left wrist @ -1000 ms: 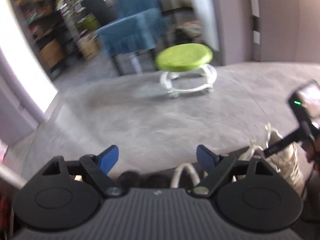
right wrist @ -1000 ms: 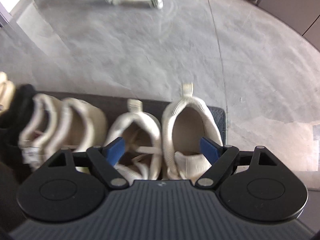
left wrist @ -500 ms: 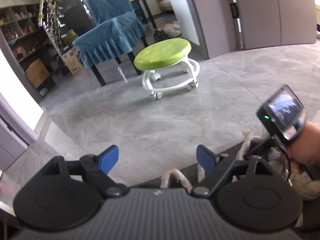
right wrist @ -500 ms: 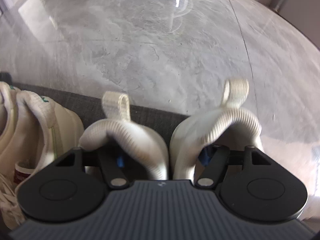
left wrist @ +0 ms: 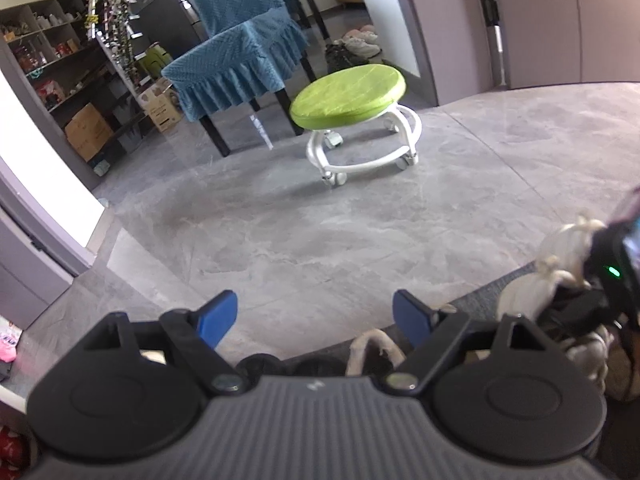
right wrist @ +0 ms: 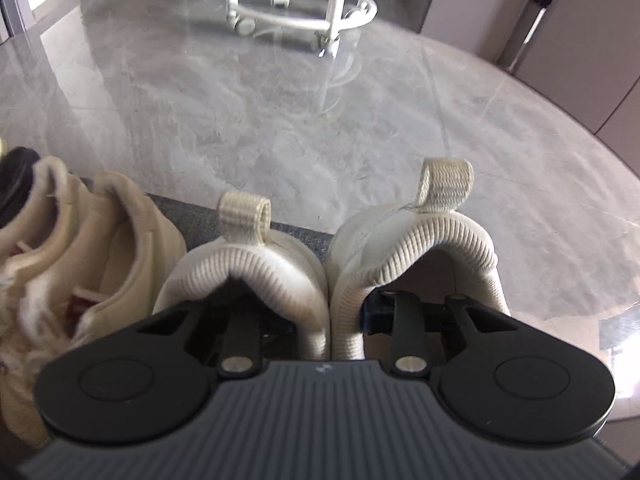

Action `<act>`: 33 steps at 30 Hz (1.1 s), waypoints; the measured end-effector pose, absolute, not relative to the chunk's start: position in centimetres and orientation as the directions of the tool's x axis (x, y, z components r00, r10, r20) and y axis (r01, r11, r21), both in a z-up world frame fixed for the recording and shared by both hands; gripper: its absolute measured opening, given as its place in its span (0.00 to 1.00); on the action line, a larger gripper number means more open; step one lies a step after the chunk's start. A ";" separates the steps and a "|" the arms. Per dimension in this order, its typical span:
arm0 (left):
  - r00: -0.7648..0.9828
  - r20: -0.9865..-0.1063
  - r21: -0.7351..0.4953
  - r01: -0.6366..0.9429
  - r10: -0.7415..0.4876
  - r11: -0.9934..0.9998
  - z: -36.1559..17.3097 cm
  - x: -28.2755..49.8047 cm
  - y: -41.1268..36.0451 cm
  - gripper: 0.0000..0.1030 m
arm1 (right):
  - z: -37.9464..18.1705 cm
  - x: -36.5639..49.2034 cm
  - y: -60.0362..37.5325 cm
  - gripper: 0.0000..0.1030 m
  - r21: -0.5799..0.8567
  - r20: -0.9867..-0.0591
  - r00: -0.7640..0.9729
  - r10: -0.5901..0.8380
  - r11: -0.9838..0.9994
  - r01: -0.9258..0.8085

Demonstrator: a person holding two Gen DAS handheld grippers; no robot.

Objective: Organize scattered shoes
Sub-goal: 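Lift the white sneakers with the right tool and carry them to the cabinet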

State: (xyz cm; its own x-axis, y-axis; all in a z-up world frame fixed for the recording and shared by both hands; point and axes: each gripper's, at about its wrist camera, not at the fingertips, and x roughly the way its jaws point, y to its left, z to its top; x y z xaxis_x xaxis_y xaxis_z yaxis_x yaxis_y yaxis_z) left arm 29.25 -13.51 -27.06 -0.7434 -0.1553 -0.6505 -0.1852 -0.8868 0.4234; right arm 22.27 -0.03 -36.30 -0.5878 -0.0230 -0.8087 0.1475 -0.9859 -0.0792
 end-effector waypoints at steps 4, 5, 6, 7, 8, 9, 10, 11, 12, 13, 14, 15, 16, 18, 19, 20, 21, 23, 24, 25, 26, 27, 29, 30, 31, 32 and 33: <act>-0.739 -0.642 0.460 -0.162 -0.201 -0.873 -26.0 28.8 -13.5 0.84 | -32.3 22.6 -0.7 0.28 -0.076 -0.779 -0.625 -0.050 -0.982 0.173; -0.740 -0.639 0.462 -0.153 -0.208 -0.874 -25.6 28.7 -13.7 0.84 | -31.3 22.7 -0.8 0.28 -0.076 -0.771 -0.634 -0.057 -0.981 0.180; -0.741 -0.637 0.459 -0.143 -0.213 -0.877 -25.2 28.6 -13.8 0.84 | -30.3 22.7 -1.0 0.28 -0.075 -0.764 -0.643 -0.064 -0.980 0.186; -0.742 -0.634 0.457 -0.132 -0.218 -0.880 -24.7 28.5 -14.0 0.84 | -29.3 22.8 -1.2 0.28 -0.075 -0.756 -0.651 -0.070 -0.978 0.193; -0.742 -0.634 0.452 -0.124 -0.220 -0.883 -24.5 28.4 -14.1 0.84 | -28.3 22.9 -1.3 0.28 -0.075 -0.747 -0.660 -0.077 -0.977 0.199; -0.739 -0.634 0.442 -0.106 -0.227 -0.891 -23.8 28.2 -14.3 0.84 | -27.3 23.0 -1.5 0.28 -0.074 -0.739 -0.668 -0.084 -0.976 0.206; -0.736 -0.635 0.434 -0.092 -0.232 -0.896 -23.3 28.1 -14.5 0.84 | -26.3 23.0 -1.7 0.28 -0.074 -0.731 -0.676 -0.092 -0.974 0.212; -0.734 -0.637 0.426 -0.078 -0.237 -0.901 -22.8 28.0 -14.7 0.84 | -25.3 23.1 -1.8 0.28 -0.074 -0.723 -0.684 -0.099 -0.973 0.218; -0.732 -0.637 0.419 -0.064 -0.242 -0.906 -22.2 28.0 -14.9 0.84 | -24.3 23.2 -2.0 0.28 -0.074 -0.714 -0.692 -0.106 -0.972 0.225; -0.732 -0.634 0.414 -0.050 -0.249 -0.909 -21.6 28.0 -15.1 0.84 | -23.3 23.3 -2.1 0.28 -0.074 -0.705 -0.700 -0.113 -0.970 0.231; -0.731 -0.633 0.408 -0.033 -0.256 -0.913 -20.8 28.1 -15.5 0.84 | -22.3 23.4 -2.3 0.28 -0.074 -0.696 -0.707 -0.120 -0.968 0.238; -0.730 -0.631 0.401 -0.017 -0.263 -0.916 -20.1 28.2 -15.8 0.84 | -21.3 23.4 -2.5 0.28 -0.075 -0.688 -0.715 -0.127 -0.967 0.244; -0.728 -0.630 0.394 0.000 -0.271 -0.919 -19.4 28.3 -16.2 0.84 | -20.3 23.5 -2.6 0.28 -0.075 -0.679 -0.722 -0.135 -0.965 0.250; -0.724 -0.628 0.385 0.031 -0.287 -0.922 -17.9 28.8 -17.0 0.84 | -18.3 23.7 -3.0 0.28 -0.076 -0.660 -0.736 -0.149 -0.962 0.263; -0.722 -0.624 0.380 0.054 -0.299 -0.923 -16.9 29.2 -18.0 0.84 | -17.3 23.8 -3.1 0.28 -0.077 -0.651 -0.743 -0.157 -0.960 0.269; -0.719 -0.622 0.375 0.073 -0.310 -0.924 -16.1 29.6 -18.7 0.84 | -16.3 23.8 -3.3 0.28 -0.077 -0.642 -0.749 -0.164 -0.958 0.276; -0.715 -0.621 0.372 0.093 -0.322 -0.924 -15.3 30.1 -19.4 0.84 | -15.3 23.9 -3.4 0.28 -0.078 -0.632 -0.756 -0.171 -0.956 0.282; -0.704 -0.616 0.368 0.139 -0.353 -0.919 -13.7 31.2 -21.1 0.84 | -13.3 24.1 -3.8 0.28 -0.080 -0.613 -0.768 -0.186 -0.952 0.294; -0.698 -0.614 0.367 0.161 -0.369 -0.916 -12.9 31.8 -22.0 0.84 | -12.3 24.3 -4.7 0.28 -0.079 -0.615 -0.760 -0.212 -0.942 0.327; -0.686 -0.618 0.367 0.180 -0.384 -0.913 -12.1 32.3 -22.8 0.84 | -11.2 24.7 -5.8 0.28 -0.077 -0.620 -0.747 -0.240 -0.929 0.362; -0.674 -0.621 0.367 0.200 -0.400 -0.908 -11.4 32.9 -23.7 0.84 | -10.0 25.1 -7.0 0.28 -0.075 -0.626 -0.732 -0.268 -0.914 0.398; -0.656 -0.627 0.362 0.234 -0.421 -0.902 -9.9 34.0 -25.3 0.84 | -9.9 25.2 -7.4 0.28 -0.073 -0.626 -0.729 -0.277 -0.910 0.409; -0.631 -0.627 0.358 0.288 -0.457 -0.888 -7.9 35.8 -27.4 0.84 | -8.2 26.3 -9.7 0.28 -0.062 -0.635 -0.692 -0.344 -0.870 0.489; -0.617 -0.625 0.359 0.315 -0.477 -0.878 -6.9 36.8 -28.3 0.85 | -7.2 26.8 -11.0 0.28 -0.055 -0.640 -0.670 -0.377 -0.846 0.530; -0.604 -0.624 0.360 0.343 -0.497 -0.868 -5.9 37.8 -29.3 0.85 | -6.3 27.4 -12.2 0.28 -0.049 -0.644 -0.646 -0.410 -0.821 0.569; -0.589 -0.622 0.360 0.370 -0.516 -0.856 -5.0 38.8 -30.3 0.85 | -5.4 27.9 -13.5 0.28 -0.042 -0.648 -0.621 -0.441 -0.793 0.607; -0.571 -0.620 0.355 0.407 -0.538 -0.841 -4.3 39.8 -31.3 0.85 | -4.5 28.5 -14.8 0.28 -0.035 -0.651 -0.595 -0.472 -0.764 0.644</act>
State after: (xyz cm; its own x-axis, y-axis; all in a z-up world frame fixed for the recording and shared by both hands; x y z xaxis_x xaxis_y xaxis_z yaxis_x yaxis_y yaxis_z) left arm 39.84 -31.31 -4.25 -0.5713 -0.5382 -0.6197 0.4071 -0.8414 0.3555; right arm 28.47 -14.75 -4.53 -0.5946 -0.4715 -0.6512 0.6439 -0.7643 -0.0345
